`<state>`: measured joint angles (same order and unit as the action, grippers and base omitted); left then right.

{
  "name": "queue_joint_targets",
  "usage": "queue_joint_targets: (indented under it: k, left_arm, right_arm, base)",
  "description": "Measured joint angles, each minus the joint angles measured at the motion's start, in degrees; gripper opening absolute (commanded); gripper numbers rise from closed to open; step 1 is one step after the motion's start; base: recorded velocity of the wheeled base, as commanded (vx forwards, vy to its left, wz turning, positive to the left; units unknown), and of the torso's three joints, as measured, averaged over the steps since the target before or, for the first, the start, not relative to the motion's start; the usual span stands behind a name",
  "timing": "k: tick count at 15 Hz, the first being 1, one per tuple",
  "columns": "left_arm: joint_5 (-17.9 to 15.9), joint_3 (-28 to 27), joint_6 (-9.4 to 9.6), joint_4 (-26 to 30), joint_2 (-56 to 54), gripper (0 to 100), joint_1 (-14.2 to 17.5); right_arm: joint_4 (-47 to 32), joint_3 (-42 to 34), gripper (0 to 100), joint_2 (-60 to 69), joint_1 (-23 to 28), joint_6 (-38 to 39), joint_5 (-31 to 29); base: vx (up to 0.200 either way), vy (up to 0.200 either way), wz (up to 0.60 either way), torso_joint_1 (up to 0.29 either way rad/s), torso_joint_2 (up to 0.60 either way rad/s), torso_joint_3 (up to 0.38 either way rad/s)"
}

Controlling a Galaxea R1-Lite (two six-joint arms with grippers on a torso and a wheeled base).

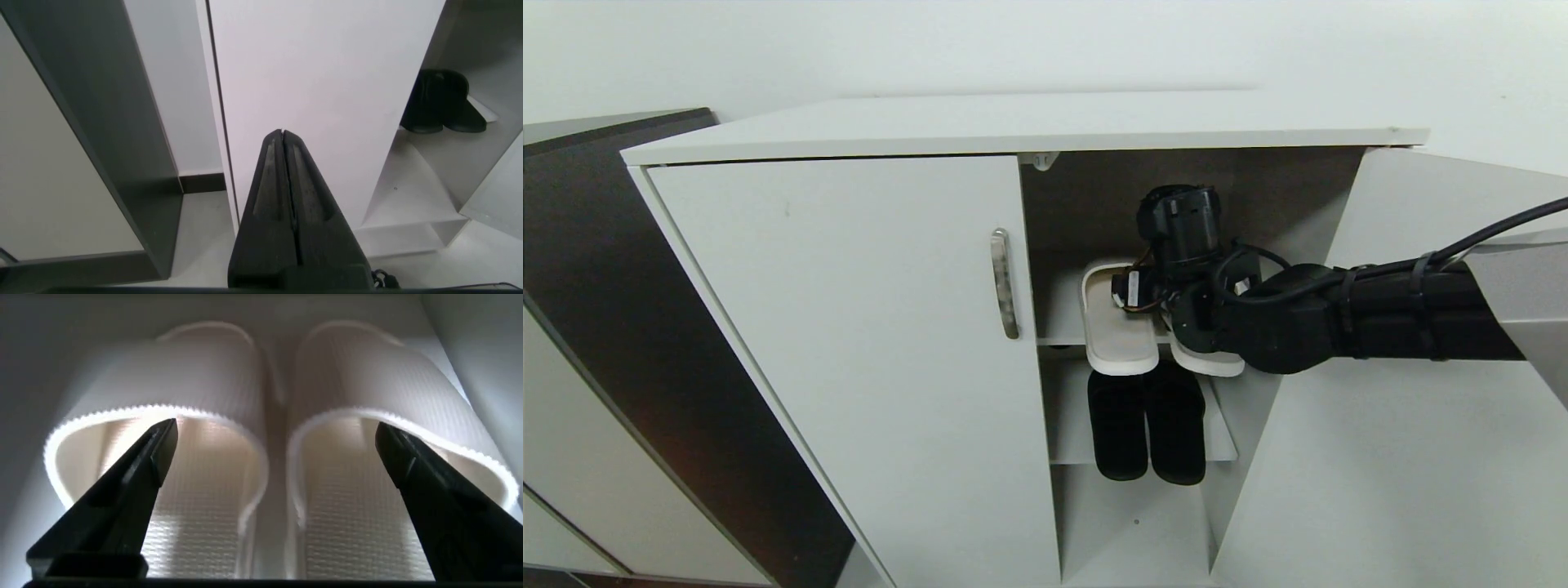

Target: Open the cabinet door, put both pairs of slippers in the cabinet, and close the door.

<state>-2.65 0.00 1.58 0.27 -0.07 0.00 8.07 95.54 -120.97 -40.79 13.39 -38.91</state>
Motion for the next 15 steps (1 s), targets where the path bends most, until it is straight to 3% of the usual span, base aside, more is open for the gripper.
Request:
queue_joint_targets:
  k: [8, 9, 15]
  left_arm:
    - [0.0, 0.0, 0.0, 0.0, 0.0, 0, 0.0]
    - [0.0, 0.0, 0.0, 0.0, 0.0, 0, 0.0]
    - [0.0, 0.0, 0.02, 0.0, 0.0, 0, 0.0]
  right_arm:
    - [0.9, -11.6, 100, 7.7, -5.0, 1.3, -0.5]
    - [1.4, -13.6, 0, 9.2, -5.8, 1.3, -0.5]
    - [7.4, -27.2, 0, 18.2, -9.6, 1.3, 0.8]
  base:
    - [0.0, 0.0, 0.0, 0.0, 0.0, 0.0]
    - [0.0, 0.0, 0.0, 0.0, 0.0, 0.0]
    - [0.0, 0.0, 0.0, 0.0, 0.0, 0.0]
